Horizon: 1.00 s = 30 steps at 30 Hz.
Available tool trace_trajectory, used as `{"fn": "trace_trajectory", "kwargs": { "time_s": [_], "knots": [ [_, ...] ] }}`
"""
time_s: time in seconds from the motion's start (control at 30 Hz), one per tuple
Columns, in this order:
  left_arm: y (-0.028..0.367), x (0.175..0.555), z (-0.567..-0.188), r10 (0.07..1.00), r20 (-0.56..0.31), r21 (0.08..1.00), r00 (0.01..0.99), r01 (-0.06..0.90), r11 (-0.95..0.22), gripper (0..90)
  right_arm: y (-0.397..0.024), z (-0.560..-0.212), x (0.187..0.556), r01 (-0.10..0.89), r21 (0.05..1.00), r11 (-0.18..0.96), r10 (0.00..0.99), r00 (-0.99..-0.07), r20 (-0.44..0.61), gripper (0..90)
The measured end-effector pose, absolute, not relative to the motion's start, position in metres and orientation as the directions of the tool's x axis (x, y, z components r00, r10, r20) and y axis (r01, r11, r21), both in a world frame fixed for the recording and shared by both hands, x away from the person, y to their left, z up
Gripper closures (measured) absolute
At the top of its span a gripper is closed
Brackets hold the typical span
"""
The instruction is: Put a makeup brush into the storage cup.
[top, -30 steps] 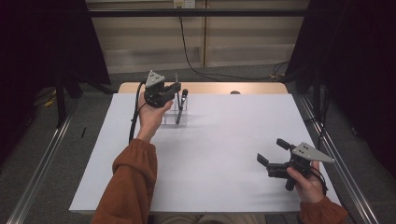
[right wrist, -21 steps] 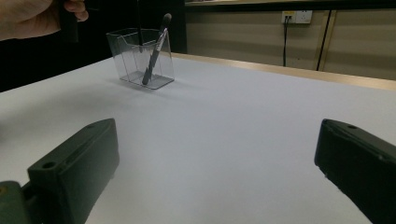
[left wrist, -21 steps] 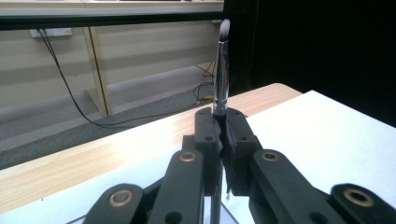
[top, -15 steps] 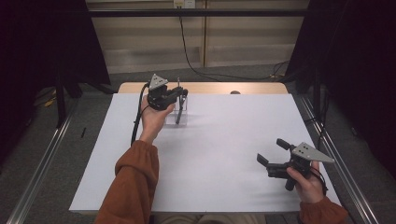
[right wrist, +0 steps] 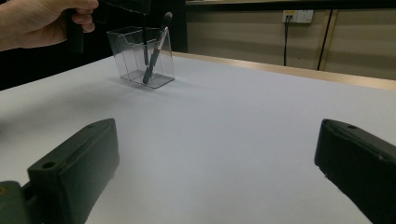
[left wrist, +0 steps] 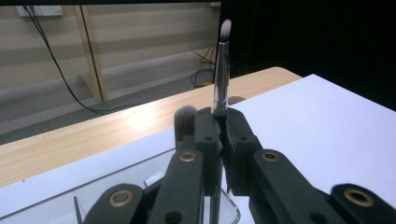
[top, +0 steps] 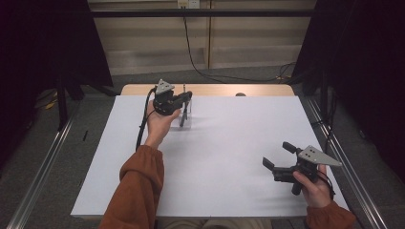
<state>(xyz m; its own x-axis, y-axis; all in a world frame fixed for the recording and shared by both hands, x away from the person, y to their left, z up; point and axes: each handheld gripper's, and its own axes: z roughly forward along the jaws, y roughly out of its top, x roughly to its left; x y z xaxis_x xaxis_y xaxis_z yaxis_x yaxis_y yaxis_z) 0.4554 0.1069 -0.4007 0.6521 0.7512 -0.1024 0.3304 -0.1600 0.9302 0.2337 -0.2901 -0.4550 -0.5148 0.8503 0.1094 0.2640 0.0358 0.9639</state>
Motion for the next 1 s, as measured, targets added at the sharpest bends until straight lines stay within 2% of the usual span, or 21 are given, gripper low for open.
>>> {"fn": "trace_trajectory", "kwargs": {
  "time_s": [0.57, 0.67, 0.73, 0.8, 0.87, 0.9, 1.0],
  "knots": [
    [0.108, 0.456, -0.409, 0.765, -0.103, 0.920, 0.636, 0.353, -0.169, 84.7, -0.290, -0.455, 0.234, 0.263, 0.964, 0.041, 0.850, -0.516, 0.105, 0.0],
    [0.108, 0.457, -0.411, 0.767, -0.107, 0.922, 0.633, 0.353, -0.162, 79.2, -0.290, -0.455, 0.234, 0.265, 0.963, 0.041, 0.850, -0.516, 0.106, 0.0],
    [0.108, 0.457, -0.412, 0.759, -0.114, 0.918, 0.641, 0.359, -0.166, 72.6, -0.290, -0.455, 0.234, 0.265, 0.963, 0.038, 0.850, -0.515, 0.109, 0.0],
    [0.108, 0.457, -0.412, 0.773, -0.107, 0.917, 0.625, 0.362, -0.166, 61.7, -0.290, -0.455, 0.234, 0.264, 0.964, 0.041, 0.850, -0.517, 0.105, 0.0],
    [0.109, 0.457, -0.411, 0.782, -0.090, 0.920, 0.616, 0.351, -0.171, 55.9, -0.290, -0.455, 0.234, 0.263, 0.964, 0.041, 0.849, -0.517, 0.105, 0.0],
    [0.109, 0.456, -0.411, 0.783, -0.092, 0.922, 0.615, 0.350, -0.166, 49.5, -0.290, -0.455, 0.234, 0.267, 0.963, 0.040, 0.850, -0.516, 0.108, 0.0],
    [0.110, 0.455, -0.409, 0.786, -0.094, 0.927, 0.611, 0.342, -0.155, 42.1, -0.290, -0.455, 0.234, 0.262, 0.964, 0.039, 0.848, -0.519, 0.107, 0.0]
  ]
}}
